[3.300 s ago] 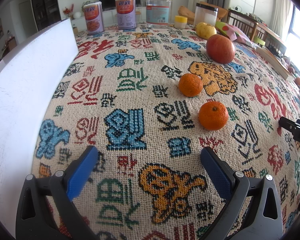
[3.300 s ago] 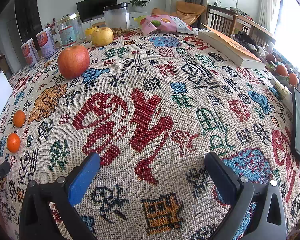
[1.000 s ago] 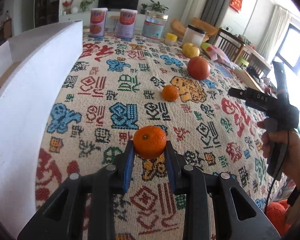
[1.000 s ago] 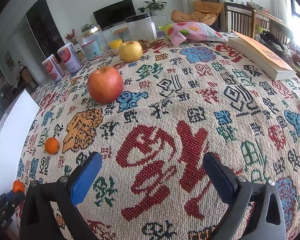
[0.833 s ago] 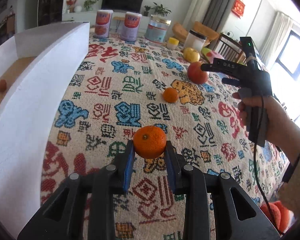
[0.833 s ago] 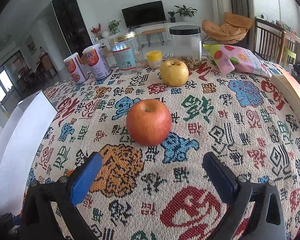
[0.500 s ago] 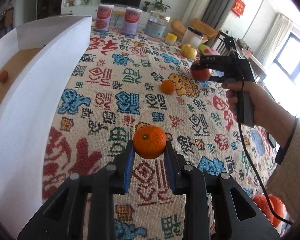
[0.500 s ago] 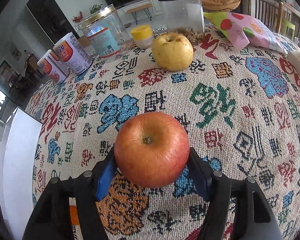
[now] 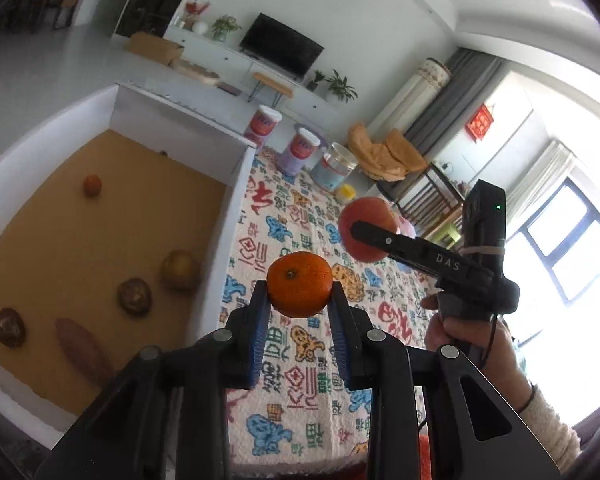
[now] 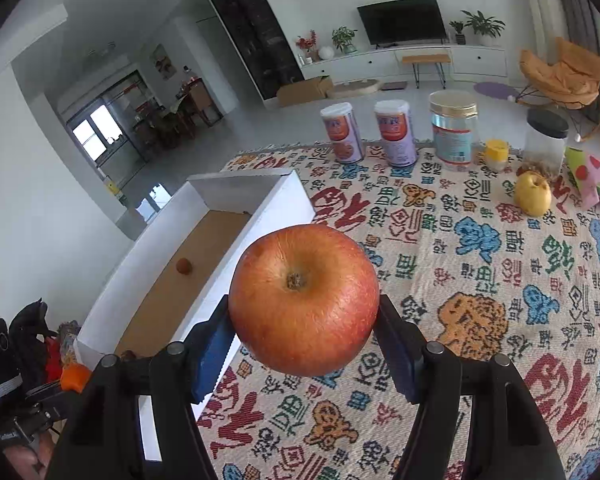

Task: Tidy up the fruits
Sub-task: 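Carry the mandarin and red apple over the white box with both tools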

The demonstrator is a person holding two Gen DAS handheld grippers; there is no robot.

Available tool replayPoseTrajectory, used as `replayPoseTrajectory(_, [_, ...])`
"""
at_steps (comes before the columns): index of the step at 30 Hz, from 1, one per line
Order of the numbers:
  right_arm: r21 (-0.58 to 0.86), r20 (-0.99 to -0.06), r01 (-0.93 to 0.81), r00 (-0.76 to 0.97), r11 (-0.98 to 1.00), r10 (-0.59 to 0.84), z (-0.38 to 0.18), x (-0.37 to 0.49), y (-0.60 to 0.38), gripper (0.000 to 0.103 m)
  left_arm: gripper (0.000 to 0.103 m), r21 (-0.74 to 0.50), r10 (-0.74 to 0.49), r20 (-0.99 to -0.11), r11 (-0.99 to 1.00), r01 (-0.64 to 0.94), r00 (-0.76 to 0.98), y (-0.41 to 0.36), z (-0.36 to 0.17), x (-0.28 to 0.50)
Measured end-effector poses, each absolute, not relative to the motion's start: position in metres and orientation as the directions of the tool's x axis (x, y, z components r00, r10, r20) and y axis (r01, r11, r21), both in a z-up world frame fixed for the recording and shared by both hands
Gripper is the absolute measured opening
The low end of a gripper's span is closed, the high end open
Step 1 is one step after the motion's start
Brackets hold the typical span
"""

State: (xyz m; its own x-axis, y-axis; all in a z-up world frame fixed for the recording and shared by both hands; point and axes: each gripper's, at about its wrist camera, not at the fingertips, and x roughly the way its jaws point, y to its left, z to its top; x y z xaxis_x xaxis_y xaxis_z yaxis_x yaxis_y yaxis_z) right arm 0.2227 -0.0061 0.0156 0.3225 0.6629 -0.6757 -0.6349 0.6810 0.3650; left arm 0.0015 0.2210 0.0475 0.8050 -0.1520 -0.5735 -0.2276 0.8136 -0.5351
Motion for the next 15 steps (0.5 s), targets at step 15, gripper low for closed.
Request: replayPoseTrajectory(15, [0.484,-0.774,-0.672,-0.031,0.560,0.632,-0.082,0.156,0.248,0.070,0.048,-0.403,0.122,-0.799,0.617,-0.676,0.588,0.359,-0.039,-0.006])
